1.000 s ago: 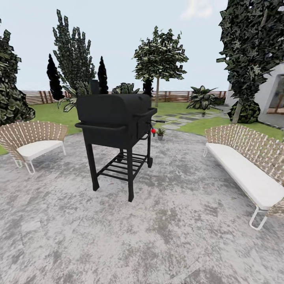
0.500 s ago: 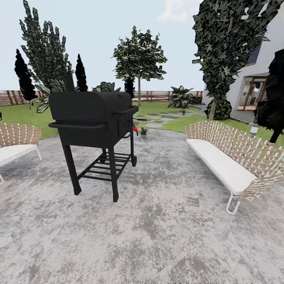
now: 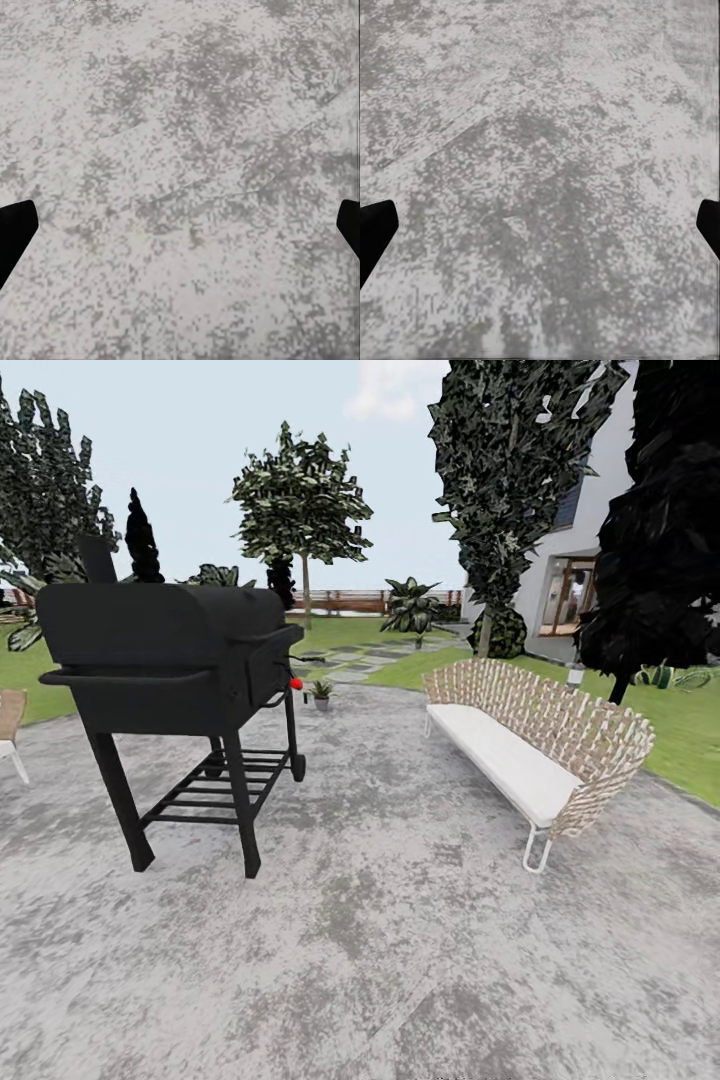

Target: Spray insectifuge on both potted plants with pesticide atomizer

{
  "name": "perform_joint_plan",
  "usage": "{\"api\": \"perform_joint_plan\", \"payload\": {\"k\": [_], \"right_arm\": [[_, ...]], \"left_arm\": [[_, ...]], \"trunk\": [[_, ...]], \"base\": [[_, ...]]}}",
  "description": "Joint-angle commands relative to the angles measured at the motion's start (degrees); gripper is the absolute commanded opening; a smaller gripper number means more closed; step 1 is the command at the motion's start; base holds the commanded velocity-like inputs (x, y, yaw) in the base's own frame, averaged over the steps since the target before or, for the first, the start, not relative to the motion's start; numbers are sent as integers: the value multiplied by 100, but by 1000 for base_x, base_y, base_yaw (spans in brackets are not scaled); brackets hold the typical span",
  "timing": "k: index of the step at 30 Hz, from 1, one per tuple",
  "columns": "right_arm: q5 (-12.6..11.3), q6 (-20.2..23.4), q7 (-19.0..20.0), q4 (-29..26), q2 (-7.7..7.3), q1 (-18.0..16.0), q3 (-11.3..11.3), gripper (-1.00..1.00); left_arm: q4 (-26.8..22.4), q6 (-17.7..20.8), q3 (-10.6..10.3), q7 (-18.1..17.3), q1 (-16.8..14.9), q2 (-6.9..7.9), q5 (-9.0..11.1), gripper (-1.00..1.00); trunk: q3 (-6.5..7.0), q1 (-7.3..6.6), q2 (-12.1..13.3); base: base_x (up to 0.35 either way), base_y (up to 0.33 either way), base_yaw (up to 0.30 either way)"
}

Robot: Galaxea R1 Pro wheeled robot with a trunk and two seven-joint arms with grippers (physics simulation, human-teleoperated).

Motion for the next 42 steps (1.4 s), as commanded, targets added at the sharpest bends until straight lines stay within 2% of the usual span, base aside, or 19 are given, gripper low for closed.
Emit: {"api": "perform_joint_plan", "payload": {"k": [1,12,23,42], "right_arm": [[-5,-20,2,5,1,-4,-4,100],[-5,-20,3,12,1,-4,1,100],[4,-22,10,12,1,-4,9,100],[17,-22,16,35,9,-4,35,100]], "left_arm": [[2,-19,-8,3,-3,1,-7,100],[1,-19,1,10,-3,1,-7,100],[1,-19,1,11,-3,1,-7,100],[9,-19,58,36,-3,33,1,100]], "trunk": [[-24,22,-44],[-229,263,-485],[-498,505,-926],[-662,505,-926]], "base": [[0,0,-300],[0,0,-298],[0,0,-219],[27,0,-73]]}}
